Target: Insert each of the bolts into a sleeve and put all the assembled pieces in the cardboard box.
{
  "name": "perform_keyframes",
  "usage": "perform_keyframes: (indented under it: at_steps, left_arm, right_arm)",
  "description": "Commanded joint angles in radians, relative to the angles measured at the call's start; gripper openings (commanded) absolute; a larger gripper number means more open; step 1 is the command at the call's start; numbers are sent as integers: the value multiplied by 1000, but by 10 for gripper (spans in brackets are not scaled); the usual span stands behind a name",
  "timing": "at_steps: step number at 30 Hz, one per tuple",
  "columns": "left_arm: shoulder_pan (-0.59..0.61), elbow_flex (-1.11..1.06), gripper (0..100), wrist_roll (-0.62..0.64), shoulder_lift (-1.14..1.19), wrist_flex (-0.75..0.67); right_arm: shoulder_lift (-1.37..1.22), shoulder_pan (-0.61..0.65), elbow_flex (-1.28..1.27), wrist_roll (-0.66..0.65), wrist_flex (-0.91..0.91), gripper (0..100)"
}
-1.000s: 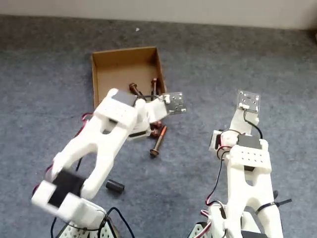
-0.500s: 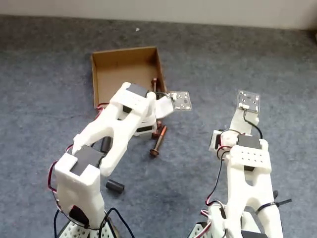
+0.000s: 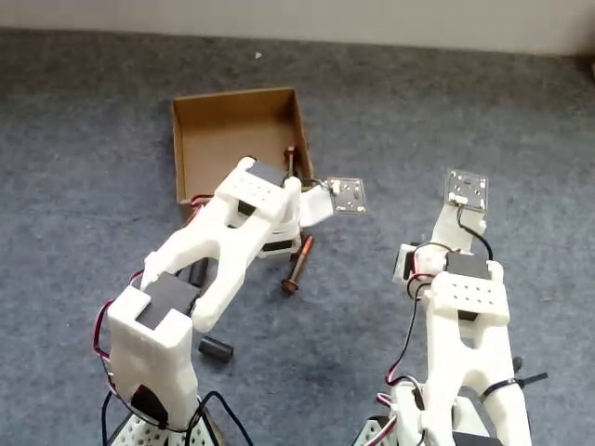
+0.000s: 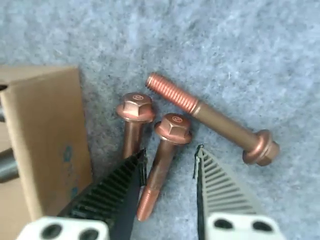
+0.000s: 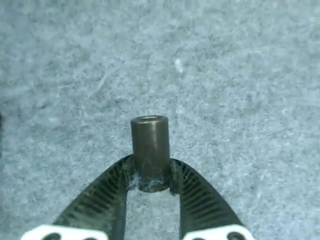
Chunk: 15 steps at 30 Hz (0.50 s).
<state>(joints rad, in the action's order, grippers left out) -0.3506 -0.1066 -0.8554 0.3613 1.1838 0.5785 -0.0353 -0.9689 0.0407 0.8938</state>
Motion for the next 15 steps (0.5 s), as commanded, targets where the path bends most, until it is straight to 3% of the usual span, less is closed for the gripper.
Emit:
perform_keyframes:
  at_steps: [1,15]
  left_arm:
    - [-16,38,168,-8,-7,-3]
    - [-18,51,167,-8,73,-68]
  right_arm:
    - [35,-10,7,2,-16,6]
    - [35,-12,5,3,-15,6]
